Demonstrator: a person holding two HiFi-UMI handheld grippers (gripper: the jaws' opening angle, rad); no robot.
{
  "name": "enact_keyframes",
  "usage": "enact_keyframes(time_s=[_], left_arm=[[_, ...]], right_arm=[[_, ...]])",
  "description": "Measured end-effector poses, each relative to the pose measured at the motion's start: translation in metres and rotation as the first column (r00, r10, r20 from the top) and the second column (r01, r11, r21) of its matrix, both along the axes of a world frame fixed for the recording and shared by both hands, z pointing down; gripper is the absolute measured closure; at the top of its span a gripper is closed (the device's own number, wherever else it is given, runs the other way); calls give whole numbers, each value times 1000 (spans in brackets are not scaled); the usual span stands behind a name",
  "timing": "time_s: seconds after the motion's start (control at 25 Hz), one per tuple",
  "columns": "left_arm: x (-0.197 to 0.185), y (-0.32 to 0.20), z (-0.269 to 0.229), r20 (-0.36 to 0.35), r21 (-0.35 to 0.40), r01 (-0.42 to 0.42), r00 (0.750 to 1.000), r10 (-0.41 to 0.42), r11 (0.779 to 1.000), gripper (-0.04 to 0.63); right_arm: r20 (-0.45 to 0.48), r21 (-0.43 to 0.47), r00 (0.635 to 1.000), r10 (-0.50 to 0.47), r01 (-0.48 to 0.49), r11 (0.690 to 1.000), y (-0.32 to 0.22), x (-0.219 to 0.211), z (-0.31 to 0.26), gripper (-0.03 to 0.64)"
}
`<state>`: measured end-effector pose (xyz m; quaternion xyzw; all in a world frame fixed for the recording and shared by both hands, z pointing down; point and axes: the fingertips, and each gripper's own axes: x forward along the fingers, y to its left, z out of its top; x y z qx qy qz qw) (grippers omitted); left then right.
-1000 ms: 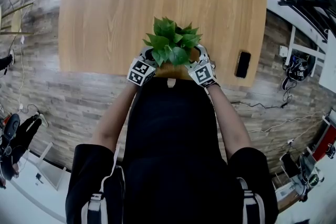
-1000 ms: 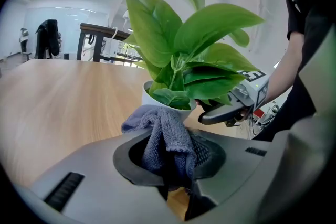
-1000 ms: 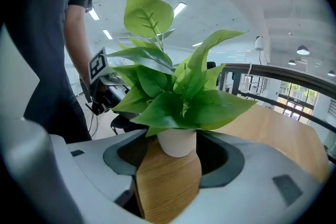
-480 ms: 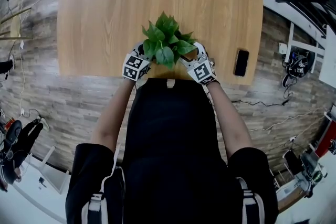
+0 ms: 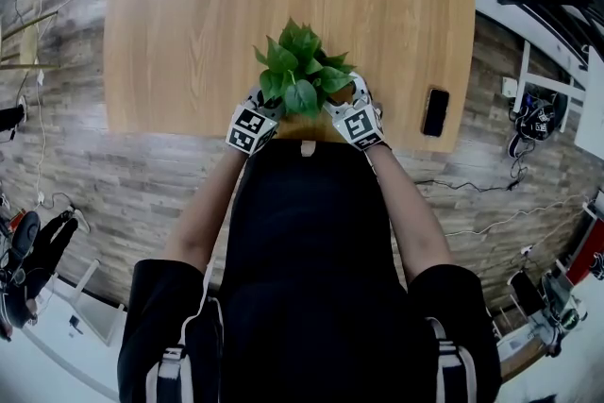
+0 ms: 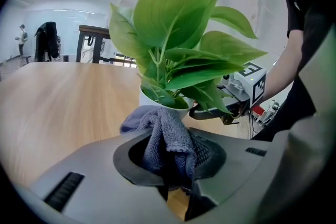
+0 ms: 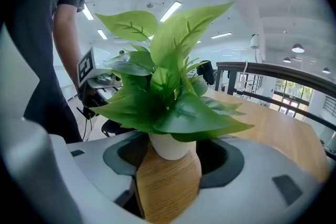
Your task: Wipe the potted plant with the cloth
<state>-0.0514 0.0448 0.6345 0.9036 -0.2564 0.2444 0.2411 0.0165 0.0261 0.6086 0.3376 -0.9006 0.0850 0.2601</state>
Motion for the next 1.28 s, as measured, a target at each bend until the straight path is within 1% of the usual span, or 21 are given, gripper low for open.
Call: enact_keyframes(time_s=[0.12,0.2,0.36,0.52,0.6,0.68,0.8,0.88,1.08,1.28], left_arm=[[2,6,-1,-13,-6,-3,1000,3,1000,480],[-1,4,-1,-21,-9,21,1000,-21,1000,480],[-11,-8,0,-20,-11,74,997,-74,997,480],[-26,-15,1,-7,-11,84,996,-85,996,480],[-31,-18,2,2,-10,86,996,-86,996,480],[-31,-19,2,1,-13,85,996,-85,996,480],[-23,-21,-4,-23,-31,86,996,-86,996,480],[-16,-20,-7,-28,-35,77,997,-78,996,480],[-15,-17,-8,-23,-36,78,997,-78,996,480],[-8,-7,-9,-44,-56,77,996,-80,995,480]], right_arm=[[-4,-7,1000,-12,12,1000,2,1,4,345],[-9,-11,999,-35,35,999,5,1,5,345],[-17,-22,994,-104,104,994,20,-9,0,345],[-23,-48,984,-175,174,984,39,-14,2,345],[-39,-57,986,-159,157,986,36,-8,6,345],[-53,-62,991,-122,118,991,28,1,10,345],[-62,-28,995,-81,79,996,14,3,8,345],[-45,-3,997,-65,64,998,7,-2,2,345],[-18,-12,999,-28,28,1000,0,-5,4,345],[-8,-9,1000,-14,14,1000,-2,-5,2,345]])
